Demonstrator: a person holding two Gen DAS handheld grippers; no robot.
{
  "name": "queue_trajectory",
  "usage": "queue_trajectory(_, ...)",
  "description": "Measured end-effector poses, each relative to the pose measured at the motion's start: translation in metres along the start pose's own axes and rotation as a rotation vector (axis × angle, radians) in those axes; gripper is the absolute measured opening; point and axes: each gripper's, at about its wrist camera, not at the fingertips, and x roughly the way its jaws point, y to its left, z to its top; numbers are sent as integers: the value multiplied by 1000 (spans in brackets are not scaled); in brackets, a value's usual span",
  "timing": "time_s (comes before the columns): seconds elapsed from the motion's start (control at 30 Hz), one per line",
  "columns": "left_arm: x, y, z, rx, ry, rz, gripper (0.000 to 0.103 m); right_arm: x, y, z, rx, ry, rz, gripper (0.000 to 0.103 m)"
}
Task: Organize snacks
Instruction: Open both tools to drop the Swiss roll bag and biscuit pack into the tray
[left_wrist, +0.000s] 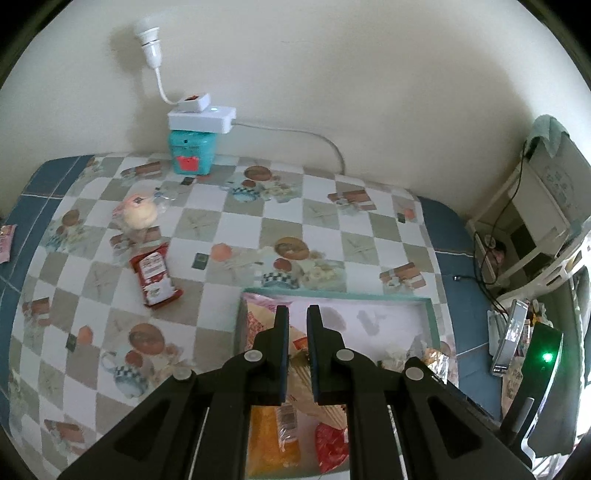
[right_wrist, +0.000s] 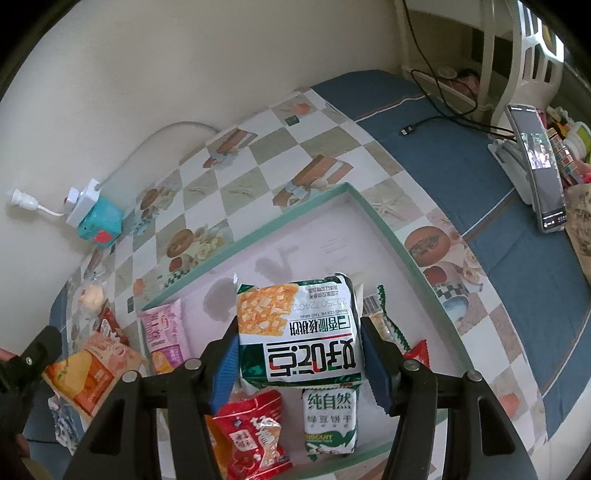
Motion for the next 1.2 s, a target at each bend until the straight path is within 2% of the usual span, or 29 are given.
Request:
queue_trajectory(0.4, 26, -26, 1, 63, -41, -36, 9, 15, 3, 13, -16, -16, -13, 63)
queue_trajectory(0.67, 39, -44, -7, 119, -31, -44, 9, 21, 8, 14, -34, -19, -23, 63)
queue_trajectory(0.8, 51, -43, -11, 114, 0, -31, 9, 23, 6, 13, -23, -6, -32, 64)
queue_trajectory(0.97, 72, -30, -15, 77, 91, 1, 9, 32, 0, 12, -6, 29, -42, 64)
queue_trajectory(1.07, 72, -25, -15, 67, 108, -1, 9, 31, -1, 12, -5, 22, -57, 65)
queue_trajectory(1.2, 68, -21, -13, 58, 118, 10, 11, 29, -1, 12, -6, 12, -78, 72)
